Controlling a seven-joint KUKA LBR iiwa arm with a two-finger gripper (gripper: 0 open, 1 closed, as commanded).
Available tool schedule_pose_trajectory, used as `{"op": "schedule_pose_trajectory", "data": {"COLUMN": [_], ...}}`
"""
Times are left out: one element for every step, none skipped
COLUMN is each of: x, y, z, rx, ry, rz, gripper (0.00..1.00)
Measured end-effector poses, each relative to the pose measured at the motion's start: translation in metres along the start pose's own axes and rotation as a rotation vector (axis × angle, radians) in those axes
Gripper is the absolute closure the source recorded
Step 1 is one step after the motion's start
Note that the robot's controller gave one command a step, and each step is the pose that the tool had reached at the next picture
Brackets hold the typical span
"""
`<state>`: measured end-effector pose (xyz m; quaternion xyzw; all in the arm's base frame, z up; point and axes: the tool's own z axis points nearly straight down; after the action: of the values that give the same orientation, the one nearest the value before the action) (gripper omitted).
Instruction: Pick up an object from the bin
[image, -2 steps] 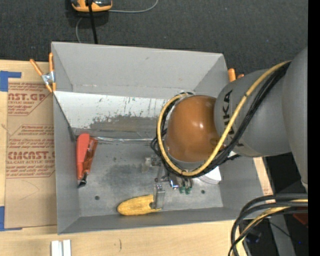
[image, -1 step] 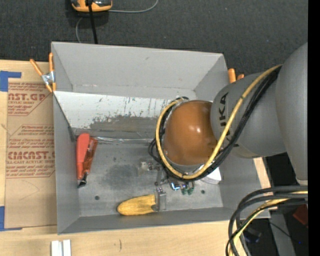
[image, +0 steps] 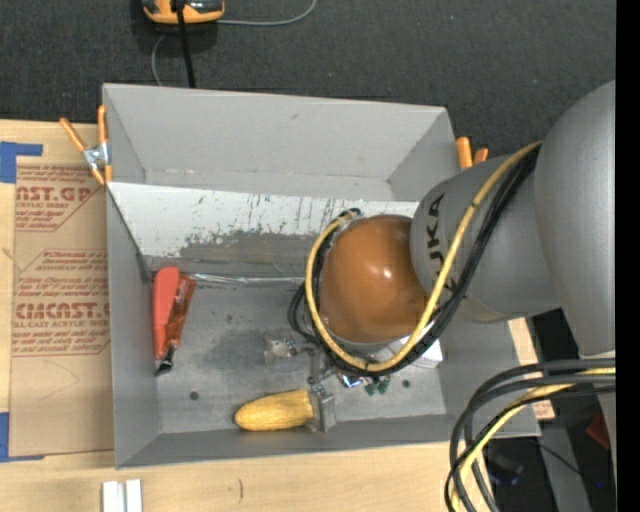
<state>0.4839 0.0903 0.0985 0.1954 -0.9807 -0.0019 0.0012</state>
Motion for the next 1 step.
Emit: {"op": "schedule_pose_trajectory", "data": {"x": [-0.0185], "y": [0.0338], "z": [0.0286], "rx": [0.001], "ry": [-0.005], "rz": [-0.07], "gripper": [1.0]}}
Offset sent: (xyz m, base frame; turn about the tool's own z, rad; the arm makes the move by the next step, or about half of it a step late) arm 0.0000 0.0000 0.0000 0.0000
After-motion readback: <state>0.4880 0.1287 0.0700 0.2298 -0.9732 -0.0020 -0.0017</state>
